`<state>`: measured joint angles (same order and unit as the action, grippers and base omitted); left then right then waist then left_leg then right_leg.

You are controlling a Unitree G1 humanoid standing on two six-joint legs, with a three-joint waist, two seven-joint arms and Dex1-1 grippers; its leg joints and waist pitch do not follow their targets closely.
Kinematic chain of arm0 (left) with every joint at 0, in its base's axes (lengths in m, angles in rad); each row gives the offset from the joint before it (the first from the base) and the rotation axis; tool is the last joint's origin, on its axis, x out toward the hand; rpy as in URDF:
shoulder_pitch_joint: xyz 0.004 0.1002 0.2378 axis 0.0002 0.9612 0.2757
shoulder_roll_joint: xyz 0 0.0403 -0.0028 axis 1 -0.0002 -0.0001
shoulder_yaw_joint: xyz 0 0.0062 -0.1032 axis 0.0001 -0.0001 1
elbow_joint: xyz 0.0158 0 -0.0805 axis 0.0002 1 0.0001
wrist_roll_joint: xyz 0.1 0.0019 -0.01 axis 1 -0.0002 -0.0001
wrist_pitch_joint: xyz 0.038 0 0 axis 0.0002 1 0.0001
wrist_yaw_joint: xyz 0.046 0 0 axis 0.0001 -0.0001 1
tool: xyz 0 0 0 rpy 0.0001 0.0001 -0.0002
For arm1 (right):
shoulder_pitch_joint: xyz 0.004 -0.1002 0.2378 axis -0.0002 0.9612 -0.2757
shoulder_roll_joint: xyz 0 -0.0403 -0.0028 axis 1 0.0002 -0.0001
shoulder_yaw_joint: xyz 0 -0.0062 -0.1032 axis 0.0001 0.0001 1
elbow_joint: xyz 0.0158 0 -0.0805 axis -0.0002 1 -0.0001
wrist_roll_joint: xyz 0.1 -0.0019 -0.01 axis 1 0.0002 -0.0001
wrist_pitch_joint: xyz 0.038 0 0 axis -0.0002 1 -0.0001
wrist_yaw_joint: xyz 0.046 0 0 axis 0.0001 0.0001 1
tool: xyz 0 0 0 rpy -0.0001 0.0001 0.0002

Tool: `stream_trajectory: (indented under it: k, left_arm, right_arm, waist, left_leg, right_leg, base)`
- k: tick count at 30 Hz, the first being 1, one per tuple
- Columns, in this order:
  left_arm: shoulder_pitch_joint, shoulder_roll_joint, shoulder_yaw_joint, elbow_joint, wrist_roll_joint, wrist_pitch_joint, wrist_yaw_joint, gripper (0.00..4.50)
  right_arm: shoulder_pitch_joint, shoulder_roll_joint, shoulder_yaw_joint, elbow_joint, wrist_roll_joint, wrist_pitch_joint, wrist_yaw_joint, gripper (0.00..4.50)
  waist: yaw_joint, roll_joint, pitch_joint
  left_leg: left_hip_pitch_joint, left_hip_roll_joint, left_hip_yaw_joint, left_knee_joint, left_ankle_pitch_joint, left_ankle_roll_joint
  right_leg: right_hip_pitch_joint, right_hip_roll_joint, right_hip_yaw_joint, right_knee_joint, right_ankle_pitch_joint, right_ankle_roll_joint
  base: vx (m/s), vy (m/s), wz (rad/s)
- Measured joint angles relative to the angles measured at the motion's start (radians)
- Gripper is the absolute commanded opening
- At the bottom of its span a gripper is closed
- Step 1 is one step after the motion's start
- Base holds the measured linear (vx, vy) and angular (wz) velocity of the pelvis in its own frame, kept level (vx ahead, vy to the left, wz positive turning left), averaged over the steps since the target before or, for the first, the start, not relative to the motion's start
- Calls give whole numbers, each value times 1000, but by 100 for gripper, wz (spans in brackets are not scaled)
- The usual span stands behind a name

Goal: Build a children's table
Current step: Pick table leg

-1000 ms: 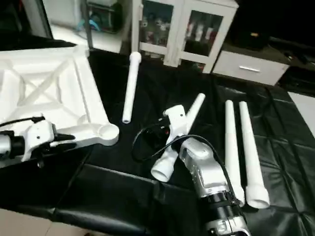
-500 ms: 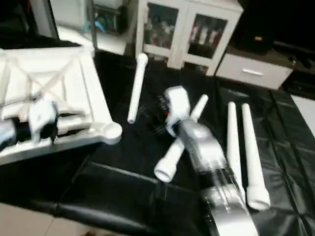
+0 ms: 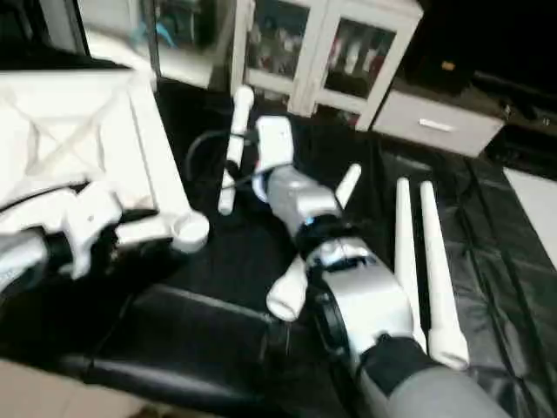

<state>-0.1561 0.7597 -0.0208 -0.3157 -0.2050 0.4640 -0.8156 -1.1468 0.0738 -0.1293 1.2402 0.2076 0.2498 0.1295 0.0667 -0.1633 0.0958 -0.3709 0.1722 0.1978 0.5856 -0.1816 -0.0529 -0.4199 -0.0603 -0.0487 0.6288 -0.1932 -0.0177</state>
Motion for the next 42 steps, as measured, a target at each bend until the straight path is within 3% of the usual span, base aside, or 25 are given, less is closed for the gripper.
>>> stream_trajectory:
  k: [2,5,10,13,17,28,42]
  left_arm:
    - [43,27,39,-73,-16,47,0,275]
    - [54,55,90,-148,-39,100,-1,275]
    - [71,99,130,-209,-58,135,-10,275]
    - [74,108,146,-249,-77,167,-15,275]
    - [74,116,147,-272,-86,186,-18,275]
    - [116,123,144,-358,-157,212,-54,278]
    - [115,137,141,-359,-170,212,-52,278]
  right_arm:
    - [-4,12,-31,35,15,-30,10,450]
    - [-14,16,-38,58,15,-53,-2,450]
    - [-16,21,-38,80,-8,-66,-45,450]
    - [-16,22,-40,94,-14,-66,-22,450]
    - [-17,19,-61,94,-12,-72,28,450]
    - [-9,5,-61,97,-36,-73,94,338]
    - [-5,-9,-81,96,-48,-56,95,221]
  waist:
    - [8,-12,18]
    - [23,-14,50]
    - [23,-16,74]
    - [19,-19,91]
    - [10,-16,97]
    - [-5,-13,103]
    - [-6,-13,103]
  left_leg:
    - [-1,2,-1,1,2,-3]
    - [-4,2,-1,0,4,-5]
    - [-19,2,0,0,6,-9]
    - [-22,2,0,-1,7,-10]
    - [-22,2,1,-2,7,-11]
    - [-21,2,0,-2,9,-14]
    - [-19,2,0,-2,9,-13]
  right_leg:
    - [-2,2,0,1,1,-1]
    - [-4,2,0,0,1,0]
    - [-19,2,1,1,2,-2]
    - [-21,3,1,1,2,-3]
    - [-22,3,2,1,1,-4]
    - [-21,3,1,2,2,-4]
    - [-20,3,1,2,2,-4]
  base:
    - [0,0,0]
    - [0,0,0]
    - [0,0,0]
    - [0,0,0]
    - [0,0,0]
    - [0,0,0]
    - [0,0,0]
